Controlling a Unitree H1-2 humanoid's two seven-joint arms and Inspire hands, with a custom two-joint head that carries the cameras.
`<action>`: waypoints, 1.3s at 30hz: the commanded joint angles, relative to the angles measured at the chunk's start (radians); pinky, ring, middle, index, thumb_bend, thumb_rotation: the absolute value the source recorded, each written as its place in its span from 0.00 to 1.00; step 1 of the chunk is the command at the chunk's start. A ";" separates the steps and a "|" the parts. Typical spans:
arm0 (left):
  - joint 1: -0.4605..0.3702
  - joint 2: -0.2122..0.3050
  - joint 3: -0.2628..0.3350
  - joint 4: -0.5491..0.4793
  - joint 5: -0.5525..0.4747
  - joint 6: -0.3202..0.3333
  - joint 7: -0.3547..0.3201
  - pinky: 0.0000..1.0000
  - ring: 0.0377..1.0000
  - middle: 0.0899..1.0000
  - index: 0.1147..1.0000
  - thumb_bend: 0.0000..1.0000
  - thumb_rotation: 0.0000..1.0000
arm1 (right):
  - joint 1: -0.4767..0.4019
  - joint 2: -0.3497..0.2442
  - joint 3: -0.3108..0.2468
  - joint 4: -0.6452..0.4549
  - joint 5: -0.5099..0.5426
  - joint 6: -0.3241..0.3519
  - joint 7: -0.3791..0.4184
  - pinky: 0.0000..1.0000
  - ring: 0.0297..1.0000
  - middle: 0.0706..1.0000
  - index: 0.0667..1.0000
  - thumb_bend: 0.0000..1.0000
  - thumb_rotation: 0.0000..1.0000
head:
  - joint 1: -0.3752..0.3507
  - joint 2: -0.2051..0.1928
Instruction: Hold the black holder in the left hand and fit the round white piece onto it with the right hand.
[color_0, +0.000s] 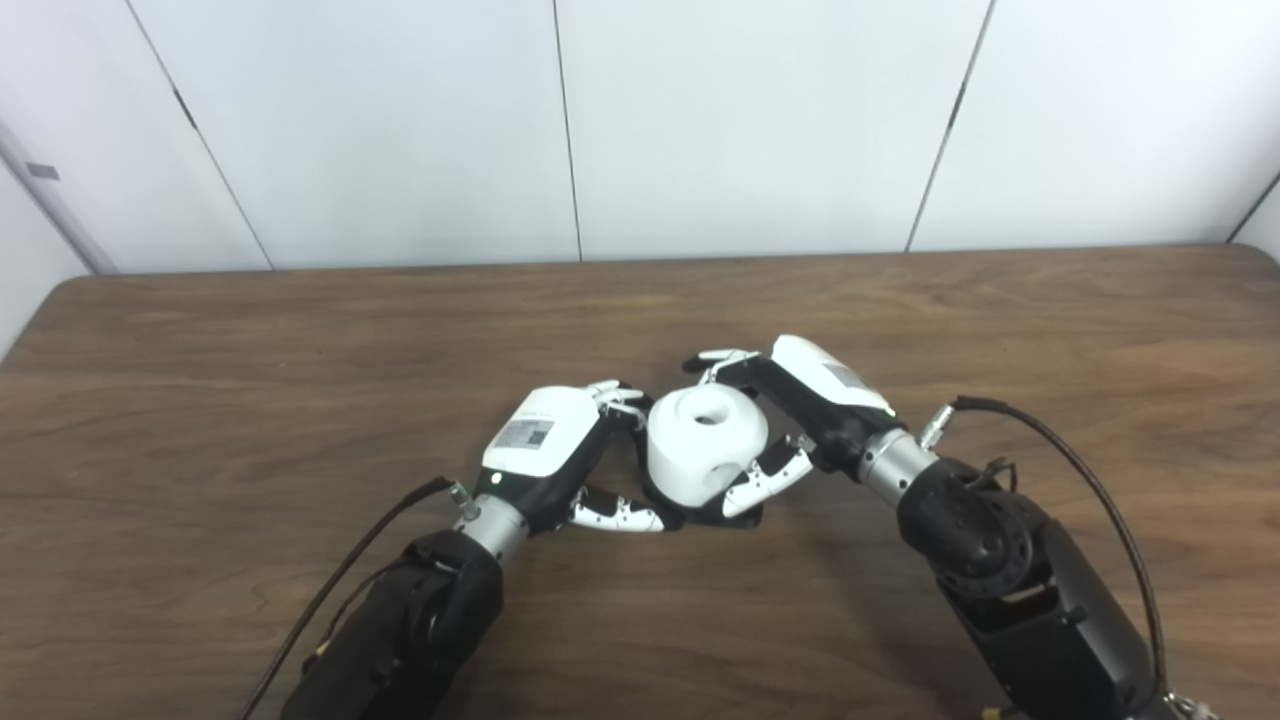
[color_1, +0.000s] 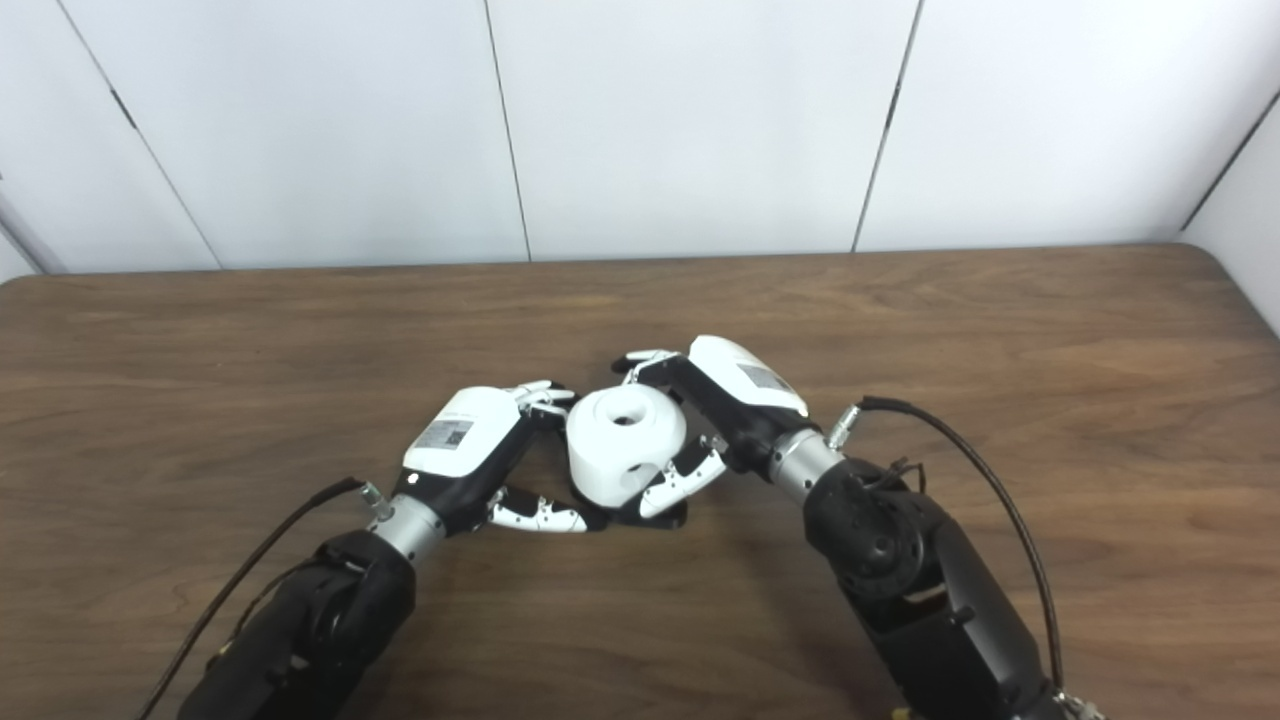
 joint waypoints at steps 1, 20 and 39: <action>0.023 0.013 -0.011 0.020 0.016 0.032 -0.058 0.82 0.88 0.81 0.42 0.52 0.05 | -0.024 0.003 -0.010 -0.004 -0.011 -0.001 -0.011 0.69 0.77 0.85 1.00 0.86 0.19 | 0.001 0.001; 0.000 0.001 -0.015 0.044 0.021 0.031 -0.046 0.85 0.89 0.81 0.42 0.52 0.05 | -0.042 -0.009 -0.026 0.010 0.020 -0.053 -0.010 0.68 0.79 0.85 1.00 0.90 0.18 | 0.012 -0.005; -0.003 -0.004 -0.018 0.046 0.033 0.036 -0.047 0.84 0.89 0.81 0.42 0.52 0.05 | -0.124 -0.099 -0.001 -0.124 0.089 0.016 0.216 0.71 0.87 0.94 0.90 0.97 0.28 | 0.019 -0.002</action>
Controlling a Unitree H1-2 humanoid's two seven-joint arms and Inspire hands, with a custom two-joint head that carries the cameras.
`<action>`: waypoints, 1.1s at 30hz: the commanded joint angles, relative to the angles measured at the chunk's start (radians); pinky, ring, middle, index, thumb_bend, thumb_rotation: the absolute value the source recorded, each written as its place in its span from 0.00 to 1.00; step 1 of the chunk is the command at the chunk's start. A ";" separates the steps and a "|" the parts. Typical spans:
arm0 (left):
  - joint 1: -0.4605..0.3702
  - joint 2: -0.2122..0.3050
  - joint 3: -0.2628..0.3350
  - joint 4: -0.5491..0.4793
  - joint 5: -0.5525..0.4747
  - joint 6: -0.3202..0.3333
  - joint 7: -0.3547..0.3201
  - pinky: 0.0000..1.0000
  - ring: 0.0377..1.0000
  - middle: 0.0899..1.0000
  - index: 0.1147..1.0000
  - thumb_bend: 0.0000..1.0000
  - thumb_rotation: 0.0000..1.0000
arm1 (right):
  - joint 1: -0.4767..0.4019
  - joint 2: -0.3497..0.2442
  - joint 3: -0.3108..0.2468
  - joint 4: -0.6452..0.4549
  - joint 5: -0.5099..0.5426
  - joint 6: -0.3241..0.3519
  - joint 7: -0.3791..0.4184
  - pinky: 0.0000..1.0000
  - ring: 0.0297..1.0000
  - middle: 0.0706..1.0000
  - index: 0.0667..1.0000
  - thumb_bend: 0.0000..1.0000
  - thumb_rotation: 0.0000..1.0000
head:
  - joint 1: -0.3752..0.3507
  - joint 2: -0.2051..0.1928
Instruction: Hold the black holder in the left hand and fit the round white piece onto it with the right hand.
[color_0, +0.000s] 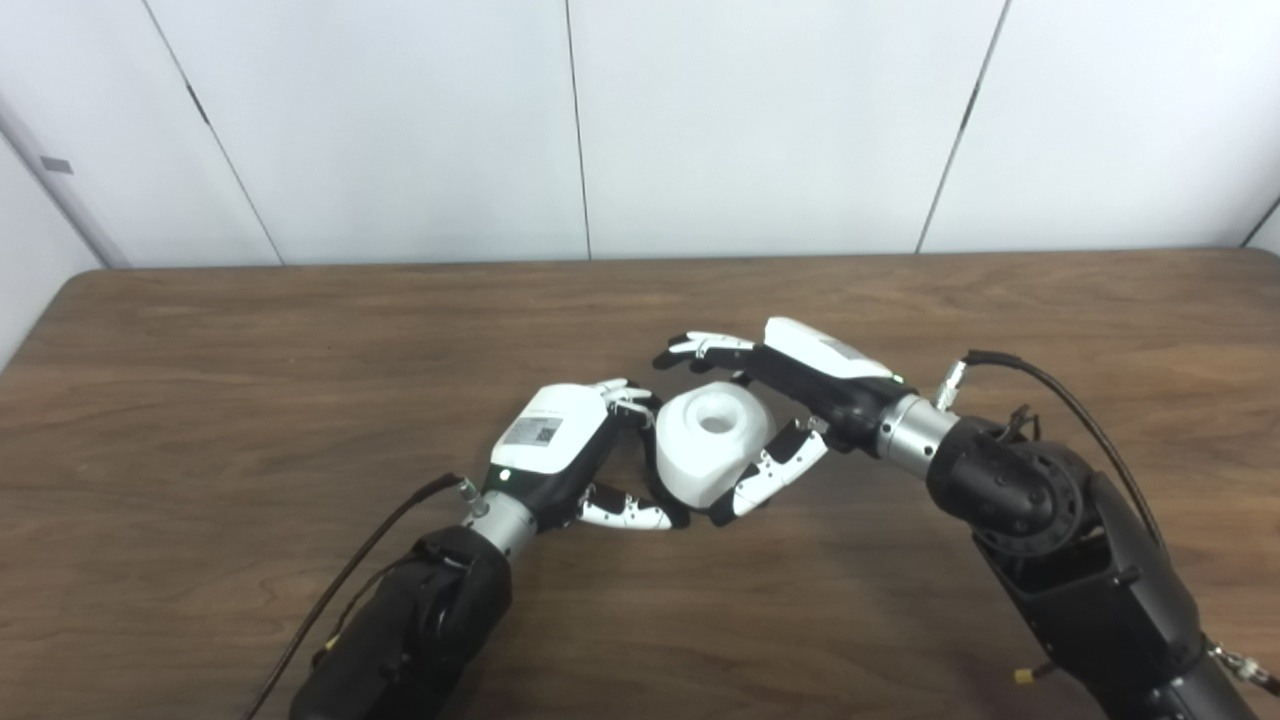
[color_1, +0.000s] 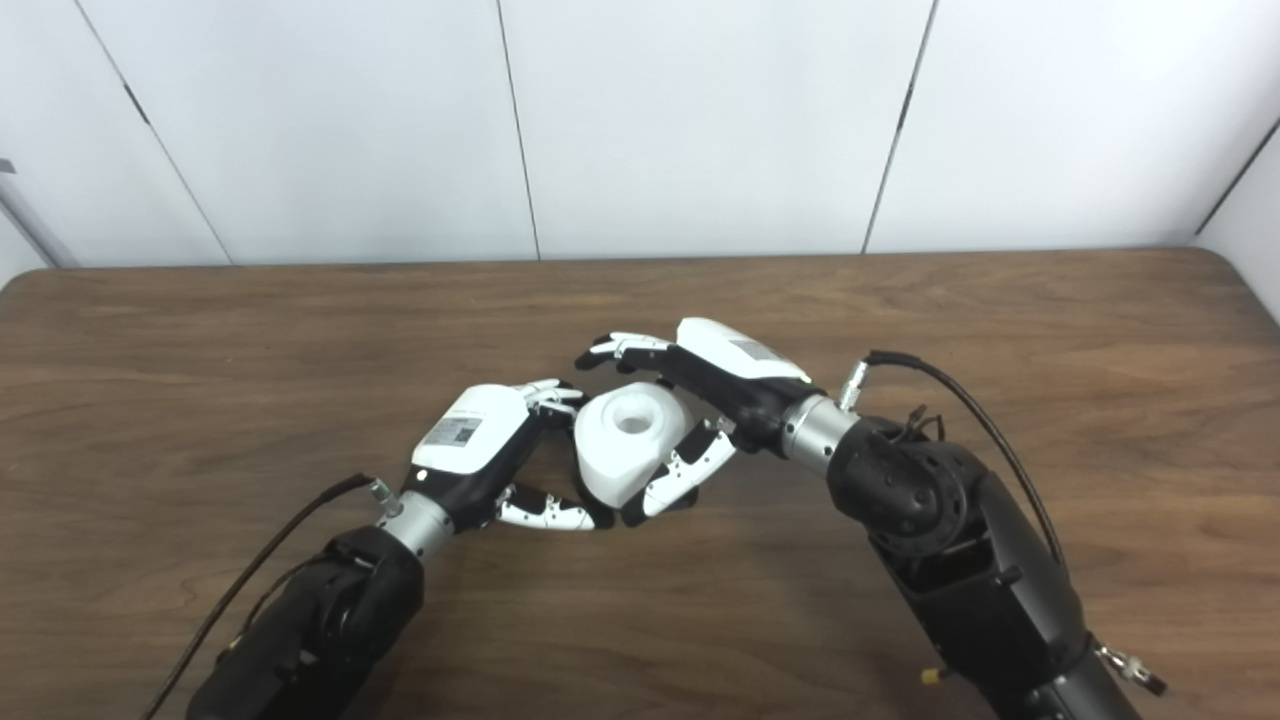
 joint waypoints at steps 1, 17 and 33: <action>0.004 0.003 -0.010 0.041 0.023 0.032 -0.044 0.84 0.89 0.81 0.42 0.52 0.05 | -0.042 -0.020 -0.005 -0.031 -0.003 -0.003 0.013 0.72 0.87 0.94 0.92 0.97 0.28 | 0.001 0.000; 0.007 0.011 -0.006 0.033 0.024 0.032 -0.047 0.85 0.89 0.81 0.42 0.52 0.05 | -0.024 -0.076 -0.053 -0.020 0.010 -0.005 0.025 0.61 0.82 0.99 1.00 1.00 0.27 | -0.012 -0.007; 0.006 0.011 0.001 0.058 0.019 0.019 -0.022 0.84 0.89 0.81 0.42 0.52 0.05 | 0.039 -0.122 -0.205 -0.038 0.112 -0.028 -0.050 0.67 0.85 0.95 1.00 0.91 0.05 | -0.018 -0.052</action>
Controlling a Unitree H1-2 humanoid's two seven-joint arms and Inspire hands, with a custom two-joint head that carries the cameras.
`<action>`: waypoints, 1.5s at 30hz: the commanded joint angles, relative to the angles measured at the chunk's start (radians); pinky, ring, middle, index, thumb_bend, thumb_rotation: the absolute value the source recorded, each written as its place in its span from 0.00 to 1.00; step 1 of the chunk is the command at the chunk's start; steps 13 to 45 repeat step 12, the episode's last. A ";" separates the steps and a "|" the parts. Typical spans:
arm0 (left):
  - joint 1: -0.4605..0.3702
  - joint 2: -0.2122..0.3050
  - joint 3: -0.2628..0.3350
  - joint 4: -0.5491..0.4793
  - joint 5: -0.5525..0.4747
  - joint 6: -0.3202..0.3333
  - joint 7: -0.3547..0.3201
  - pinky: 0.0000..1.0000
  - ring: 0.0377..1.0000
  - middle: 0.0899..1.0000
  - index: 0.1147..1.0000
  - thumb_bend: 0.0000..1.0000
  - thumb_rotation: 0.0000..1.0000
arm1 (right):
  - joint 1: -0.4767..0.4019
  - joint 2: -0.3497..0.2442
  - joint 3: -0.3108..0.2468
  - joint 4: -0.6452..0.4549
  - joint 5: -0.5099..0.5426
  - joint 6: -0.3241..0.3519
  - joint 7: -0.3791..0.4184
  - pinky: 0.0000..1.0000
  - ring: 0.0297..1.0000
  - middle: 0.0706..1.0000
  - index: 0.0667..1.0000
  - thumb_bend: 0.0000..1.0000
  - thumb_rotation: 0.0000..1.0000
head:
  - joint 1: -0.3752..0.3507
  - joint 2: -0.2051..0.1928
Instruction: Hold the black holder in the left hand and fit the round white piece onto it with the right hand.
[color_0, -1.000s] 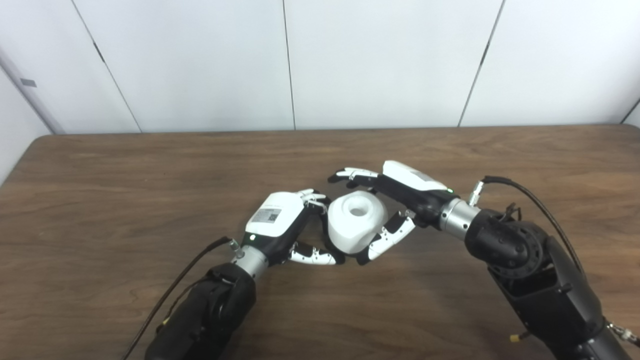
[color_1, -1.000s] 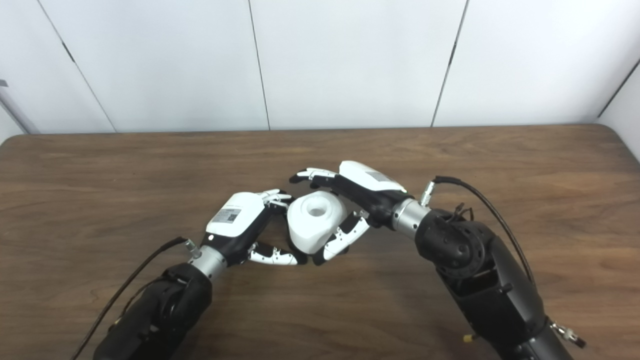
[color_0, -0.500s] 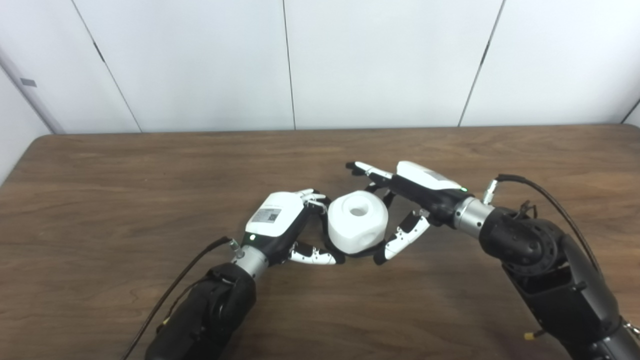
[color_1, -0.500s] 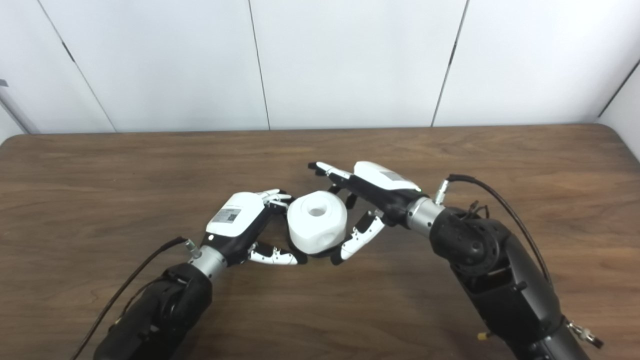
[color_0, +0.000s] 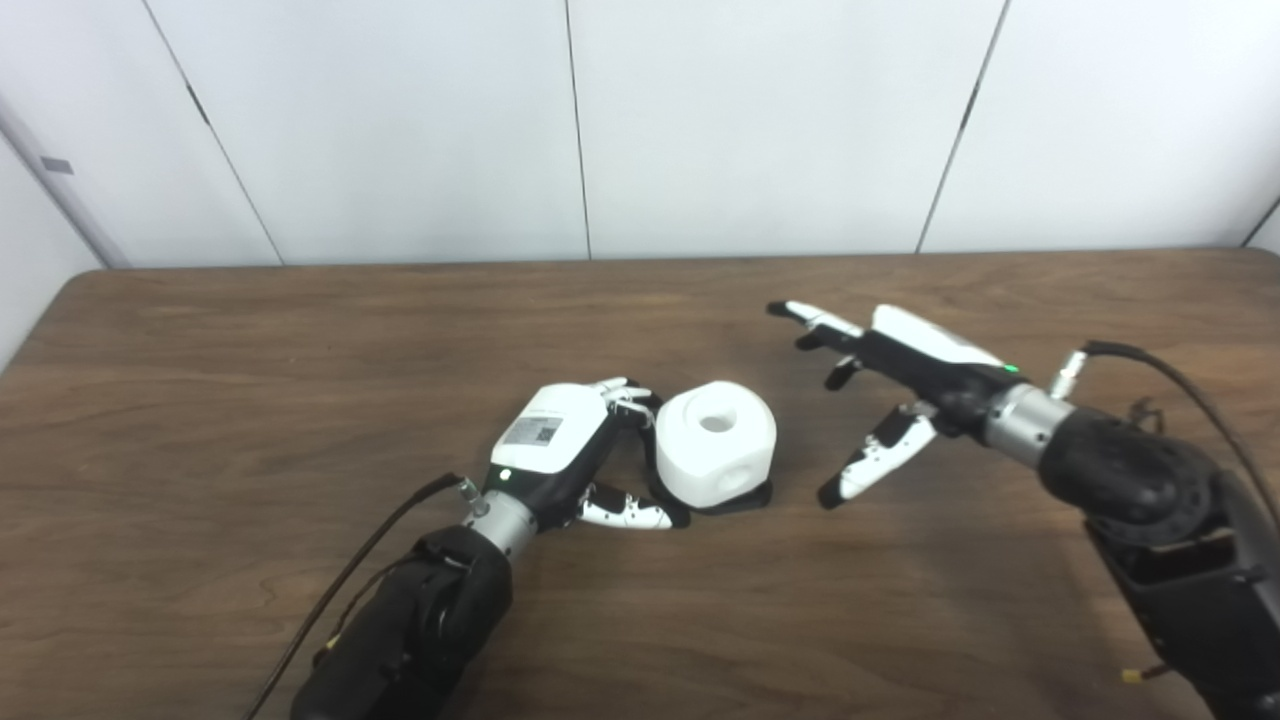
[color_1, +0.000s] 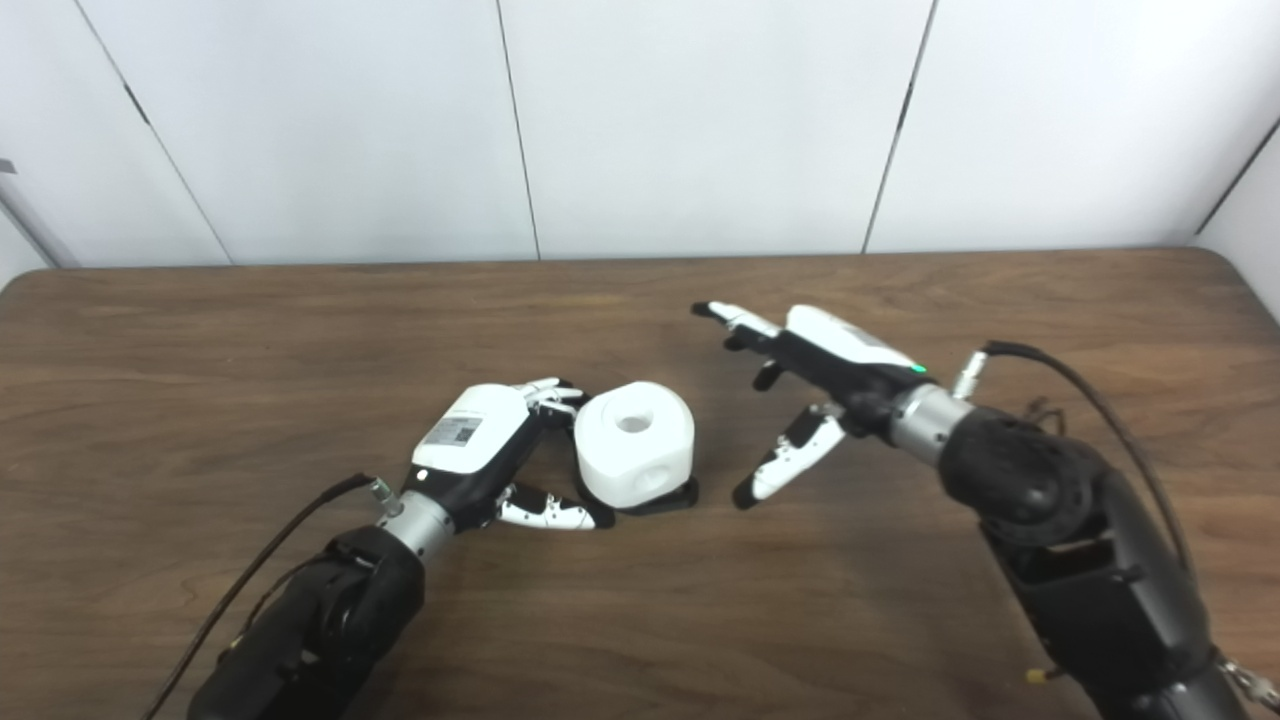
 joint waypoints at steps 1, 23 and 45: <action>0.005 0.012 -0.001 0.054 0.015 0.019 -0.026 0.84 0.89 0.81 0.42 0.52 0.05 | -0.001 0.023 -0.062 -0.031 0.021 -0.048 -0.099 0.66 0.84 0.94 1.00 0.89 0.02 | 0.002 0.000; 0.020 0.028 0.036 0.022 -0.030 0.000 -0.035 0.81 0.88 0.86 0.43 0.52 0.06 | 0.099 0.187 -0.173 0.012 0.030 -0.115 -0.364 0.53 0.71 0.84 0.85 0.66 0.00 | 0.003 -0.007; 0.020 0.028 0.036 0.022 -0.030 0.000 -0.035 0.81 0.88 0.86 0.43 0.52 0.06 | 0.099 0.187 -0.173 0.012 0.030 -0.115 -0.364 0.53 0.71 0.84 0.85 0.66 0.00 | 0.003 -0.007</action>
